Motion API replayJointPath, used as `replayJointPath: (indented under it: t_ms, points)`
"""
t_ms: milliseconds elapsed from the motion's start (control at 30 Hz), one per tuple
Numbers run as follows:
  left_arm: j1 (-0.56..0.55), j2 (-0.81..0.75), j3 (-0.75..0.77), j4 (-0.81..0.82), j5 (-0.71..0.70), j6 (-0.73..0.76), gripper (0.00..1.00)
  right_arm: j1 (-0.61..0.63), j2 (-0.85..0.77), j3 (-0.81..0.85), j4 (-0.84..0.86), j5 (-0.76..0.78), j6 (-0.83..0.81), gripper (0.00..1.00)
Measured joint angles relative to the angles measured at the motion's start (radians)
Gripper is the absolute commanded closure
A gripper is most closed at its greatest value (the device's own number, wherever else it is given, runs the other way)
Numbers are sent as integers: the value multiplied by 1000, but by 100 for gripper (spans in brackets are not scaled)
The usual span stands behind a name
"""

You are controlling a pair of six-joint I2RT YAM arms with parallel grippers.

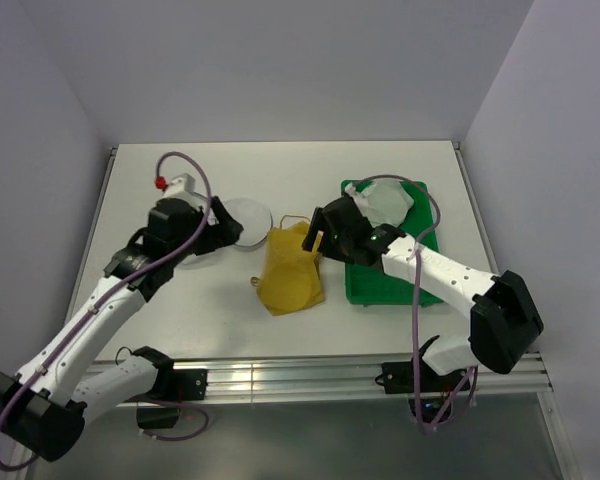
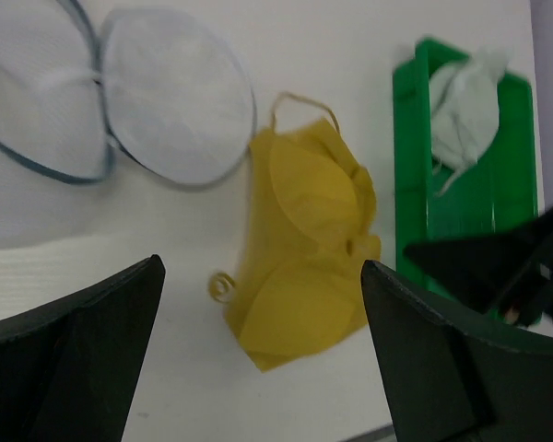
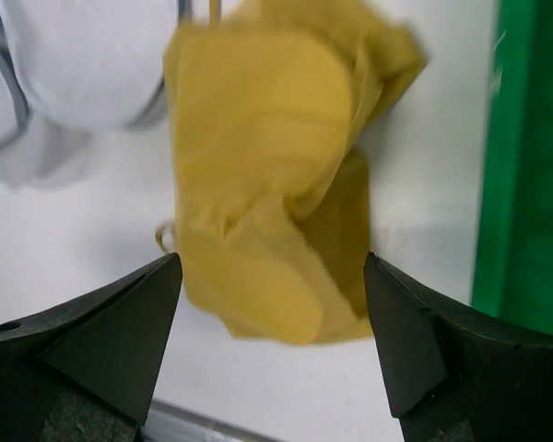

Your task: Place the bra in the laundry bag and zip it closed

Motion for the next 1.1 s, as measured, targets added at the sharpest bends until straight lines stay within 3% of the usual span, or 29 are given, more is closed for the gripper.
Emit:
replayJointPath:
  t_ms: [133,367,567,767,1100]
  points:
    - [-173,63,-44,10,-24,-64,7,-94,50,105,-29,-11,-60,12]
    - [-311,153,-119,113,-37,-144,11,-172,229,274,-7,-103,-121,15]
    - [-422,285,-129,224,-53,-185,14,-181,236,157,18,-140,-69,15]
    - [-516,395,-129,233,-126,-226,16,-135,178,-3,60,-154,41,15]
    - [-541,497,-129,255,-208,-256,17,-121,180,-69,185,-143,177,15]
